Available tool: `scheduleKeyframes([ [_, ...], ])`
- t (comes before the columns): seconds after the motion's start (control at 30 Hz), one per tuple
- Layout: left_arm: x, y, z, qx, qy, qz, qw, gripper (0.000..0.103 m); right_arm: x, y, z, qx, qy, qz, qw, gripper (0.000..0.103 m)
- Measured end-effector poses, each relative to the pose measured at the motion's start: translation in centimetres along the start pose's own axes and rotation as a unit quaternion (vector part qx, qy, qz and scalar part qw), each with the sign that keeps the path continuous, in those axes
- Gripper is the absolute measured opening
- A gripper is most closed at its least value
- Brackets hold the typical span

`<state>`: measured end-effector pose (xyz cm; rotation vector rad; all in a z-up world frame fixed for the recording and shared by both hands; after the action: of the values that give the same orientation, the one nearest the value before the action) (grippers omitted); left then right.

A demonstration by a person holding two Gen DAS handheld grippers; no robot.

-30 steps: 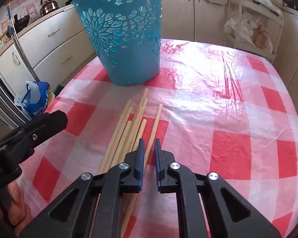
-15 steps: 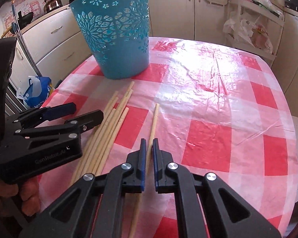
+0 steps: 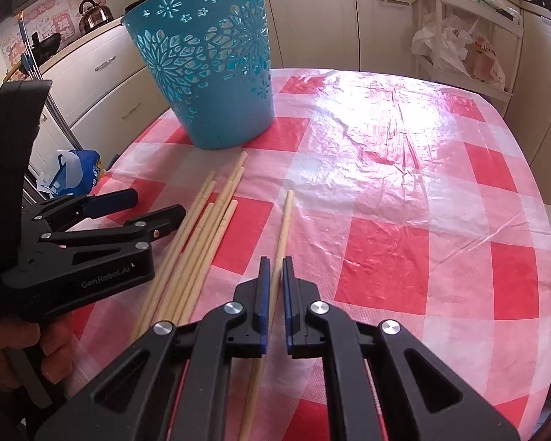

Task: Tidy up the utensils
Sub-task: 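Lower both tools back to the chopsticks and grasp one each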

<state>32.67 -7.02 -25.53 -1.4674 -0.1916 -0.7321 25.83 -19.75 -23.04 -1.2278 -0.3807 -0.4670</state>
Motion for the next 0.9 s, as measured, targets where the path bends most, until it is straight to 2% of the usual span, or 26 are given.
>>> scheduleKeyframes([
  [0.13,0.1,-0.5,0.3,-0.010,-0.021,-0.009,0.9997,0.062,0.0,0.0,0.0,0.003,0.003,0.000,1.000,0.007],
  [0.27,0.2,-0.1,-0.7,-0.014,-0.010,-0.005,0.9998,0.062,-0.1,0.0,0.0,0.003,0.003,0.000,1.000,0.007],
  [0.43,0.1,0.4,-0.9,0.012,0.004,0.005,0.9999,0.062,-0.1,-0.1,0.0,0.003,0.004,0.000,1.000,0.007],
  [0.7,1.3,1.2,-0.8,0.013,0.016,0.005,0.9998,0.061,1.1,0.9,0.5,-0.009,-0.004,0.002,1.000,0.009],
  [0.73,1.6,1.3,-1.0,0.009,0.020,0.002,0.9997,0.058,1.4,1.1,0.5,-0.011,-0.005,0.002,1.000,0.009],
  [0.77,1.9,1.4,-1.1,0.002,0.025,0.000,0.9997,0.048,1.6,1.3,0.5,-0.012,-0.008,0.003,1.000,0.009],
  [0.8,2.2,1.5,-1.4,-0.004,0.032,-0.001,0.9995,0.043,1.8,1.5,0.6,-0.015,-0.015,0.004,1.000,0.009],
  [0.87,2.5,1.4,-1.9,-0.021,0.048,-0.002,0.9986,0.019,1.9,1.6,0.8,-0.027,-0.032,0.007,0.999,0.008],
  [0.9,2.7,1.4,-2.1,-0.034,0.053,0.000,0.9980,0.016,1.8,1.6,0.7,-0.028,-0.037,0.010,0.999,0.007],
])
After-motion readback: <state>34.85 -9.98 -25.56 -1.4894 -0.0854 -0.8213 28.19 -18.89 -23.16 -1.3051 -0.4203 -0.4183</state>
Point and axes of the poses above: each gripper's, at about its wrist camera, not at the fingertips, and y roughly the way its jaws point, z to its left, x to its top, the point moved 7 cm from there along y, roughly the way its jaws point, and after that the axes turned 12 degrees about y, right-handed, at the moved point
